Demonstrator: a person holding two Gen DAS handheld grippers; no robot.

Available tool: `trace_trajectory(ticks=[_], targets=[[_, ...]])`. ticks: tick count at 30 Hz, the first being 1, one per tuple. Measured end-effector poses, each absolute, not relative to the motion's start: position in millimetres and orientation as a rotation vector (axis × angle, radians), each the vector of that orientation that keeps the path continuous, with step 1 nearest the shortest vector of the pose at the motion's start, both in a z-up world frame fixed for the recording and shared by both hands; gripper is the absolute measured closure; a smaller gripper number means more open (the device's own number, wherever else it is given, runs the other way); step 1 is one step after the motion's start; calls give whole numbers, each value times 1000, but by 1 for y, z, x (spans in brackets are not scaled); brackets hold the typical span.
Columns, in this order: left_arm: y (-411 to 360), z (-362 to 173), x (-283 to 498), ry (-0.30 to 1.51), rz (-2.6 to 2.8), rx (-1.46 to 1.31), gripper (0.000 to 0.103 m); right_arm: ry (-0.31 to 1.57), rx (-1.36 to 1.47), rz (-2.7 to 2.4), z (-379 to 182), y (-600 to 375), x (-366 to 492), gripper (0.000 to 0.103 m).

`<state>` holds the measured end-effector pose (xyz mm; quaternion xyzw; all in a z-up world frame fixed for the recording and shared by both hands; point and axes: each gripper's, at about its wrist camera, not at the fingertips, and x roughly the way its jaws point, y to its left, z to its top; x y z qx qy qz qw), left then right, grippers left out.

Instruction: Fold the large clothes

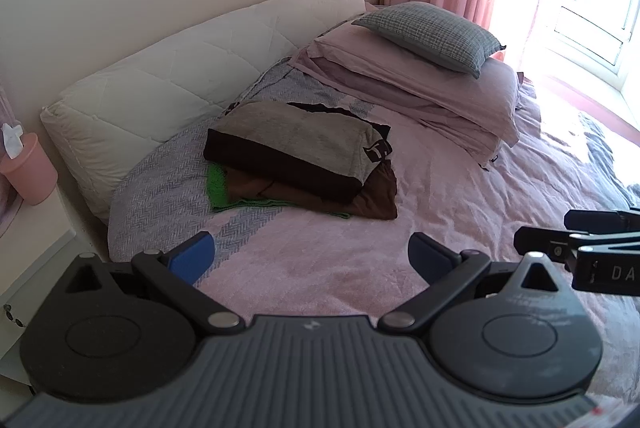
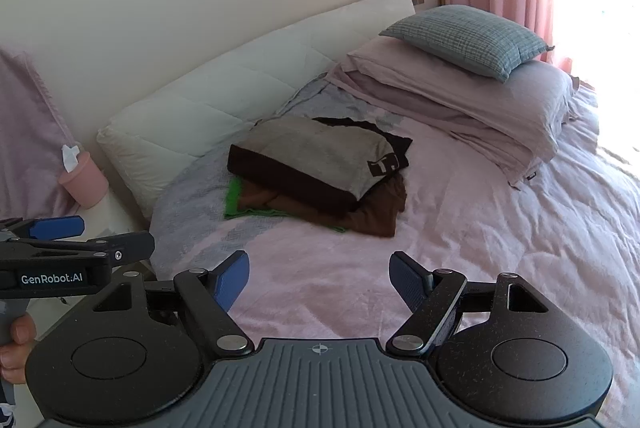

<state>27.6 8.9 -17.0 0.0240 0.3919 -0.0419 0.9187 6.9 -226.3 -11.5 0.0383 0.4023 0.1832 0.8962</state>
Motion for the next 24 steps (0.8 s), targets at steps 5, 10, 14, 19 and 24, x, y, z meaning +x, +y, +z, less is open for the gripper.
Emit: trace_trajectory(ticks=[5, 10, 14, 19, 24], targets=[[8, -19, 31, 812, -88, 50, 1, 837, 80, 377, -12, -225, 8, 29], [6, -20, 33, 819, -98, 55, 1, 842, 86, 366, -14, -226, 7, 29], [6, -21, 36, 827, -92, 51, 1, 849, 84, 371, -16, -226, 10, 29], [5, -22, 37, 838, -81, 50, 1, 856, 79, 382, -18, -226, 13, 29], [0, -22, 37, 844, -73, 48, 1, 857, 77, 389, -18, -229, 13, 29]])
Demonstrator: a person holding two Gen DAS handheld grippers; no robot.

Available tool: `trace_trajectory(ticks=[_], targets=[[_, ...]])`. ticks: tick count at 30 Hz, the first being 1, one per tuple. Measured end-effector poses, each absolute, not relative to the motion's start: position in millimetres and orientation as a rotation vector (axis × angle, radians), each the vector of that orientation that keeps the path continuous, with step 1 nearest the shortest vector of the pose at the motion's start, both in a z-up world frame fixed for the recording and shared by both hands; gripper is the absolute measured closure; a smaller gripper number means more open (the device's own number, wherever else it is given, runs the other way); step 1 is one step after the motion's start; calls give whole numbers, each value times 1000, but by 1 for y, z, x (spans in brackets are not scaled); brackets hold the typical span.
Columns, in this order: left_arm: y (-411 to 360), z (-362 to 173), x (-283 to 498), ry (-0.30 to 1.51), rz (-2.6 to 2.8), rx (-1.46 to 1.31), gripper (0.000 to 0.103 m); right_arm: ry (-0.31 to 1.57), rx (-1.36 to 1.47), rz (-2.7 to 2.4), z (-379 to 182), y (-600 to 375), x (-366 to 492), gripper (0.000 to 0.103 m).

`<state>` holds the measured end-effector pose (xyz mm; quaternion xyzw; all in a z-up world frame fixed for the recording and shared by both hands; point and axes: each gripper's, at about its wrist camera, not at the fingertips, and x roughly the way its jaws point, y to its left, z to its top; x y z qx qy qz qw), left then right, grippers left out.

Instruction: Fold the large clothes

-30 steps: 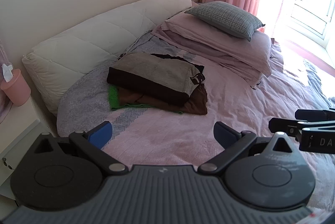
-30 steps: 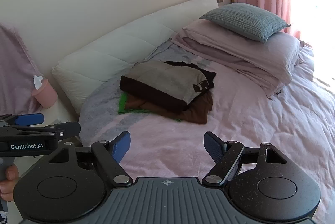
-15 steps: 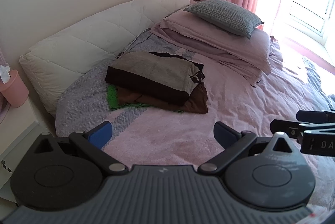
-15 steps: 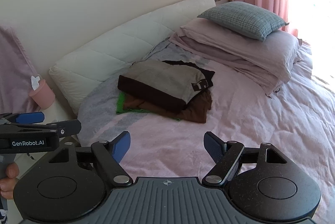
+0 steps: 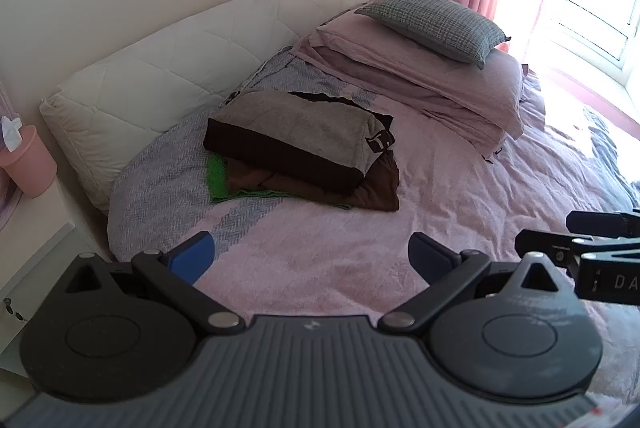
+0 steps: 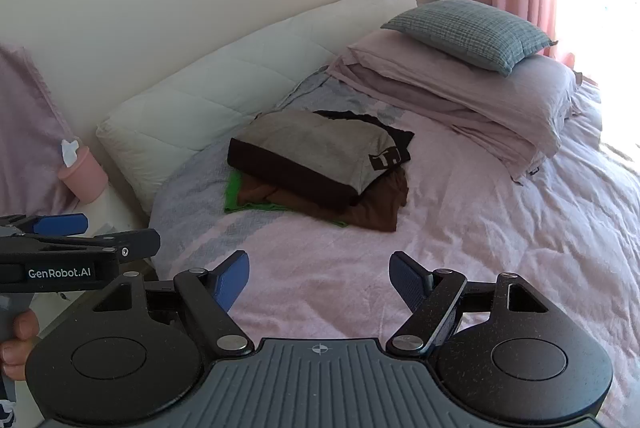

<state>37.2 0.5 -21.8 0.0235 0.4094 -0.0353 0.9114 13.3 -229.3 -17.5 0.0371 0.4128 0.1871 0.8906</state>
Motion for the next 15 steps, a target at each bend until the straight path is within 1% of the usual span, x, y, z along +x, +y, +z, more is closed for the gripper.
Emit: trace_trajectory(ticks=[15], targets=[[-38, -18, 26, 829, -11, 35, 1, 850, 76, 432, -16, -262, 13, 29]])
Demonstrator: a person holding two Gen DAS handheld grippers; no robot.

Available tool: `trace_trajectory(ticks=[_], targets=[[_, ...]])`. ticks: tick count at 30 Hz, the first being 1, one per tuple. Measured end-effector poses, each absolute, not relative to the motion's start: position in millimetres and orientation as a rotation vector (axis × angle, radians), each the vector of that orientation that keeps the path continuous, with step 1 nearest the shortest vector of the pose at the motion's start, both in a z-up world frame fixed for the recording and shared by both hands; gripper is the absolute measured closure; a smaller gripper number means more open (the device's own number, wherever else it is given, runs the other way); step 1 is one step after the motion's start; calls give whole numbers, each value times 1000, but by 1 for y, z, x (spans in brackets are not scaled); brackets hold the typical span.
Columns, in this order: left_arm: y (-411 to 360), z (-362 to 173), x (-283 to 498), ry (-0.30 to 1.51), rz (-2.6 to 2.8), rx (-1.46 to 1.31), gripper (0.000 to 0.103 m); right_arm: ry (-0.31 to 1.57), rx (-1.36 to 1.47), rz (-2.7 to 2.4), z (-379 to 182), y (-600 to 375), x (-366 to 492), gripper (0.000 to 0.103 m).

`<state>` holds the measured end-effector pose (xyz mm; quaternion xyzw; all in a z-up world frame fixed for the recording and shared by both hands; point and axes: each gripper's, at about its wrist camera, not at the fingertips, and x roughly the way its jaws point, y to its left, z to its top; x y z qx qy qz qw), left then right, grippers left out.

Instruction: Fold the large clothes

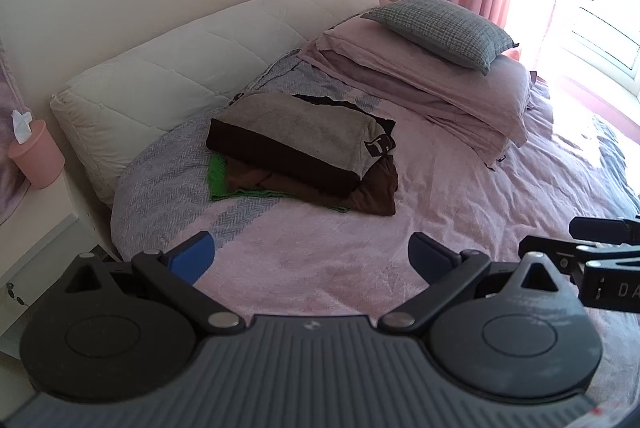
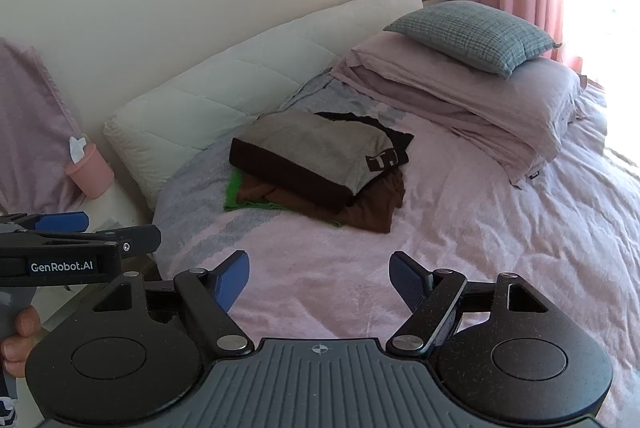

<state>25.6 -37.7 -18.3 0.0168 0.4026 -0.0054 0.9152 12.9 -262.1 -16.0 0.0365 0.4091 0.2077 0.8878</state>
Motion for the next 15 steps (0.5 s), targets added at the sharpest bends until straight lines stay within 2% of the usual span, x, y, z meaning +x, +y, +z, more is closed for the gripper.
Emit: trace_trajectory(ticks=[15], targets=[[-83, -21, -3, 812, 83, 24, 1, 838, 52, 531, -25, -308, 11, 29]])
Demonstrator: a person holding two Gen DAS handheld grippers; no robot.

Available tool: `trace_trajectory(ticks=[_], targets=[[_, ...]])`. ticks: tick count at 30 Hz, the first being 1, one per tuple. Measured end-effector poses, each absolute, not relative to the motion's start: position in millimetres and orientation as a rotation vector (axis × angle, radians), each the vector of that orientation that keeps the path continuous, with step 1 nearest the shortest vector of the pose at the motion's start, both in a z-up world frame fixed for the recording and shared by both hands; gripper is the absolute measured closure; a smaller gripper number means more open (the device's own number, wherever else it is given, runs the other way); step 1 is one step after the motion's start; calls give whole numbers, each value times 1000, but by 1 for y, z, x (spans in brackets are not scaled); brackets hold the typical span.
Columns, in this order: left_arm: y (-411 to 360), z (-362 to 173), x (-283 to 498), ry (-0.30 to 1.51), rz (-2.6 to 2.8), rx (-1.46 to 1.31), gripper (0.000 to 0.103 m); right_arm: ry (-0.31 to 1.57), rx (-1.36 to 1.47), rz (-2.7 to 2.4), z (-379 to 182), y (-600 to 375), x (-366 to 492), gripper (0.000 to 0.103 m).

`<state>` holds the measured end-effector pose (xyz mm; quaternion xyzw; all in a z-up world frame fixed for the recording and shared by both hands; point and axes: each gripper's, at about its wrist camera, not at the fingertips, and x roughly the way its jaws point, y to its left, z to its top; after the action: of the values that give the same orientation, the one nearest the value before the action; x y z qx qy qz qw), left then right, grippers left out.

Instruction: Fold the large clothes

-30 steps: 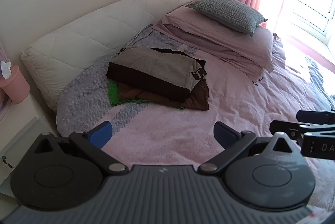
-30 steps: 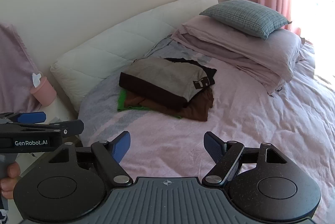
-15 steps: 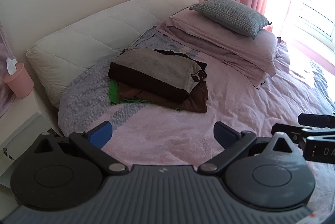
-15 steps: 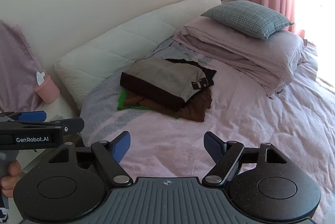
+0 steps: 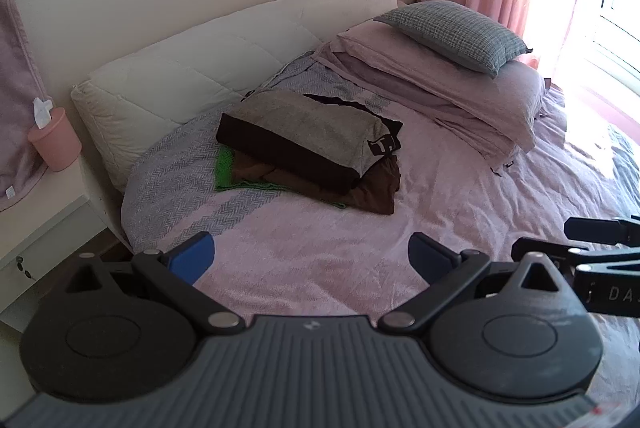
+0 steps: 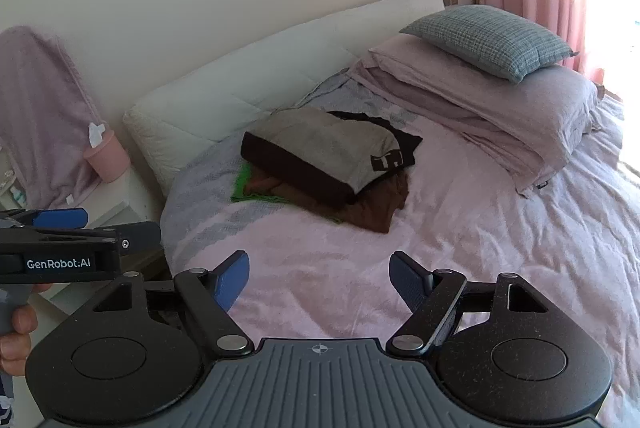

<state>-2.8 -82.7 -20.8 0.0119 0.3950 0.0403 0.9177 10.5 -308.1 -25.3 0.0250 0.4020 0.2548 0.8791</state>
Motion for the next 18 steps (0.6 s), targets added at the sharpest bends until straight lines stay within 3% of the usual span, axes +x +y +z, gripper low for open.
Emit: trace_trajectory(ticks=[10, 18], targets=[[-68, -25, 4, 840, 117, 7, 1, 855, 52, 580, -34, -301, 25, 29], [-21, -51, 64, 877, 68, 21, 1, 877, 80, 561, -53, -262, 65, 29]])
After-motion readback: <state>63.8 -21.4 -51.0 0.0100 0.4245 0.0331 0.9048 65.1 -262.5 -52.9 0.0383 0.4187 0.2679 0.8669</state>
